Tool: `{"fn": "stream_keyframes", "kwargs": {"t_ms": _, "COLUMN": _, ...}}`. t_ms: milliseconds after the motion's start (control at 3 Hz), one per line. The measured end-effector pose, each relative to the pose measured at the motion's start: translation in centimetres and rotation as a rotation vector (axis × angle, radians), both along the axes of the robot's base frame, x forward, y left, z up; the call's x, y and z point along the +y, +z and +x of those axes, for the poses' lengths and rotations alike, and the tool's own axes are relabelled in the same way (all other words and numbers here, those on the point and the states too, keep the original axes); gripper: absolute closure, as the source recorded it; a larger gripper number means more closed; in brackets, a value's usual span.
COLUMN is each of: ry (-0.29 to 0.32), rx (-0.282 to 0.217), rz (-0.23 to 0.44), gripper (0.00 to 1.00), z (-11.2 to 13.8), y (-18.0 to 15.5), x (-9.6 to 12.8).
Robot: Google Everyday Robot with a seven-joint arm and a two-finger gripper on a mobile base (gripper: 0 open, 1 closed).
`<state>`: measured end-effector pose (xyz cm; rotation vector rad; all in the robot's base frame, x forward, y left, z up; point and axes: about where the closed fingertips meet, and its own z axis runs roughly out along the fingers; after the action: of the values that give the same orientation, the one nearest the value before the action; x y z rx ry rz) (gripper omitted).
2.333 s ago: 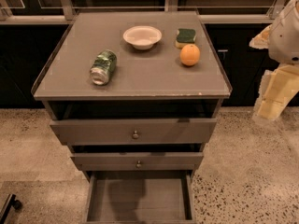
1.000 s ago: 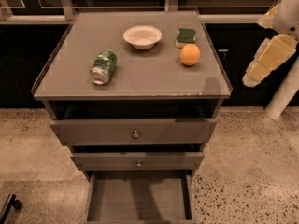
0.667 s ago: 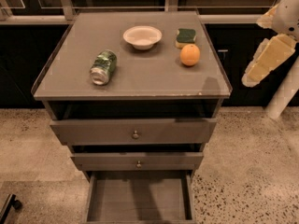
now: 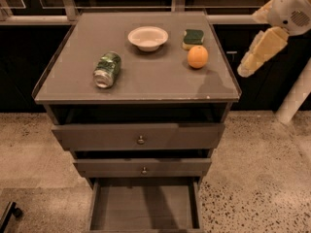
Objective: Place orange into bottom drawer
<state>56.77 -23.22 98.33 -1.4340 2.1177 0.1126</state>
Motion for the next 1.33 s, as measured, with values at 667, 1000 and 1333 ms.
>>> {"fn": "stream_keyframes", "kwargs": {"t_ms": 667, "ry": 0.001, "rx": 0.020, "rz": 0.112, "gripper": 0.00, "z": 9.2, "y": -2.1, "x": 1.3}}
{"fn": "stream_keyframes", "kwargs": {"t_ms": 1000, "ry": 0.001, "rx": 0.020, "rz": 0.112, "gripper": 0.00, "z": 9.2, "y": -2.1, "x": 1.3}}
{"fn": "stream_keyframes", "kwargs": {"t_ms": 1333, "ry": -0.031, "rx": 0.021, "rz": 0.134, "gripper": 0.00, "z": 11.0, "y": -3.4, "x": 1.0}}
